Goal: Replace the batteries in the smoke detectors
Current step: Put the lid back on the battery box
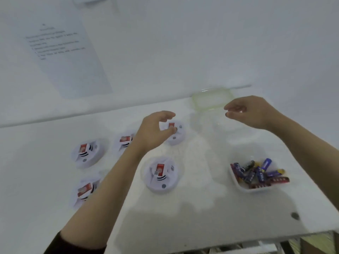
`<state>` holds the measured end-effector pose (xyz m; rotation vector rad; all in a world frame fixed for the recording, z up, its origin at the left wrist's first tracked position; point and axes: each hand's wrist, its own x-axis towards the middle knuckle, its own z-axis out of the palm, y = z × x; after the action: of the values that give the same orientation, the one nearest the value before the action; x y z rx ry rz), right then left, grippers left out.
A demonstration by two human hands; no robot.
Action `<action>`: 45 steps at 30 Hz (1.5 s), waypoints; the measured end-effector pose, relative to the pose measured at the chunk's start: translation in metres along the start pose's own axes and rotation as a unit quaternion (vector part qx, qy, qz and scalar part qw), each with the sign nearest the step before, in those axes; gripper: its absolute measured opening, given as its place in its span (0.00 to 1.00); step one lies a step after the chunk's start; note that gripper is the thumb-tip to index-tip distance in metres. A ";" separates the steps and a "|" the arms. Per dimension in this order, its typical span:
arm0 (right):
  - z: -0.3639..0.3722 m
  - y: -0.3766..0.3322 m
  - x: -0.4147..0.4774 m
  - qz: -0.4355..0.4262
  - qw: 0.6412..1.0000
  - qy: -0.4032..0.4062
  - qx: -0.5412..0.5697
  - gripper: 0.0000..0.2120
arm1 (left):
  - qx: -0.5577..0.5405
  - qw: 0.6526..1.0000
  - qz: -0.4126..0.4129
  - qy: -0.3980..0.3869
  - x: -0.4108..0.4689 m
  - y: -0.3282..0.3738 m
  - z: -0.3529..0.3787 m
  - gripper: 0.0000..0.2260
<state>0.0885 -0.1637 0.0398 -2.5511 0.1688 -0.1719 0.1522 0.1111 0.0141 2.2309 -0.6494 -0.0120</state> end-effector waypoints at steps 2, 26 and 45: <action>-0.015 0.029 0.019 0.036 0.999 0.005 -0.003 0.10 | -0.004 1.000 -0.004 -0.013 0.029 0.008 0.021 0.15; 0.003 0.146 0.136 -0.108 0.994 0.009 -0.001 0.05 | 0.219 0.972 0.062 0.064 0.158 -0.010 0.125 0.11; -0.069 0.109 0.068 -0.010 0.981 0.008 0.191 0.05 | -0.183 0.973 -0.081 0.116 0.093 0.067 0.071 0.06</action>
<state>0.1356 -0.3023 0.0427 -2.1693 0.1033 -0.2099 0.1883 -0.0180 0.0310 1.8842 -0.3072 0.0435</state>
